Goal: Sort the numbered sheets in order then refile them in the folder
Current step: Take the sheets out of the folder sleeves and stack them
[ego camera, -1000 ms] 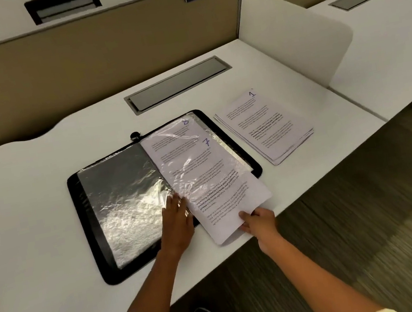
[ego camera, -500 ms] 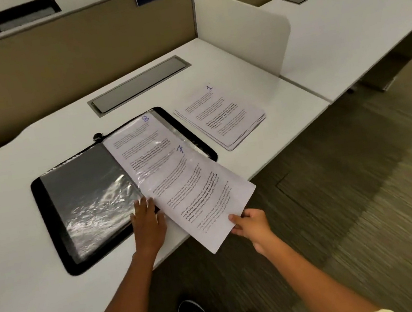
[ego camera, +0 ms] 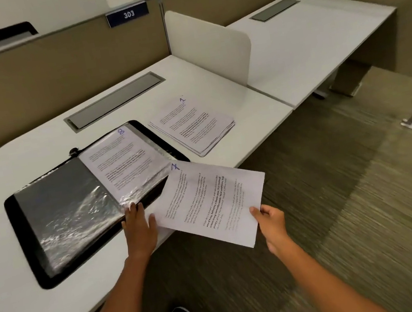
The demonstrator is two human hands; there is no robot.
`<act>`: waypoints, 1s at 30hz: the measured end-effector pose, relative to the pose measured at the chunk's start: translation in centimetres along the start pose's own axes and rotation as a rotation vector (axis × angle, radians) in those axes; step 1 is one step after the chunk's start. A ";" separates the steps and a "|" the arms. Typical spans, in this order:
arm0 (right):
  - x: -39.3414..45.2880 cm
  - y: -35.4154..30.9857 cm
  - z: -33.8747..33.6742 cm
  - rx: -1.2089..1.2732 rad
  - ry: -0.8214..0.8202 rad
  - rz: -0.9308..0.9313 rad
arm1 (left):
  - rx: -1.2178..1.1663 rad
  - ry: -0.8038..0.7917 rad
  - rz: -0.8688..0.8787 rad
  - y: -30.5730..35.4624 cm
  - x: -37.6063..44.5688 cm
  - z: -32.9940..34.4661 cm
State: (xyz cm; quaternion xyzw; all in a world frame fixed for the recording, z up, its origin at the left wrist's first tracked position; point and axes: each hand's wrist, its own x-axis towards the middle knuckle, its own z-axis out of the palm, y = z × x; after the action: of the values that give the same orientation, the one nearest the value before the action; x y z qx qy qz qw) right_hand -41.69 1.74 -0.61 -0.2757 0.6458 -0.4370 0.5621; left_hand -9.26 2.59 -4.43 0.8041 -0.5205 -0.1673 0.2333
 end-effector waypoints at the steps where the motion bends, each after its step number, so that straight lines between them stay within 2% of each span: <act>1: 0.2 -0.1 -0.4 0.024 0.024 -0.014 | 0.000 0.000 0.002 0.3 0.0 0.0; 5: 1.1 -0.7 -1.0 0.084 0.120 -0.053 | -0.005 0.007 0.007 0.8 0.5 0.3; 11: 3.8 -1.7 0.9 0.167 0.170 -0.023 | -0.044 -0.013 0.033 1.1 3.4 0.9; 20: 9.2 -4.9 7.4 0.245 0.167 0.082 | -0.110 -0.021 0.046 2.8 12.1 1.3; 25: 12.2 -6.8 11.6 0.185 0.188 0.078 | -0.104 -0.046 0.071 3.1 15.2 1.5; 30: 15.0 -8.8 15.3 0.137 0.237 0.025 | -0.064 -0.146 0.052 2.8 17.1 1.9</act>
State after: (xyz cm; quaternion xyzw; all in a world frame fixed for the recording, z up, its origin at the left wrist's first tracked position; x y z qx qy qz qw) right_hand -31.36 -18.95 -0.01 -0.1751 0.6797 -0.5027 0.5046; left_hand -5.47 -14.46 -4.93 0.7682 -0.5511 -0.2362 0.2247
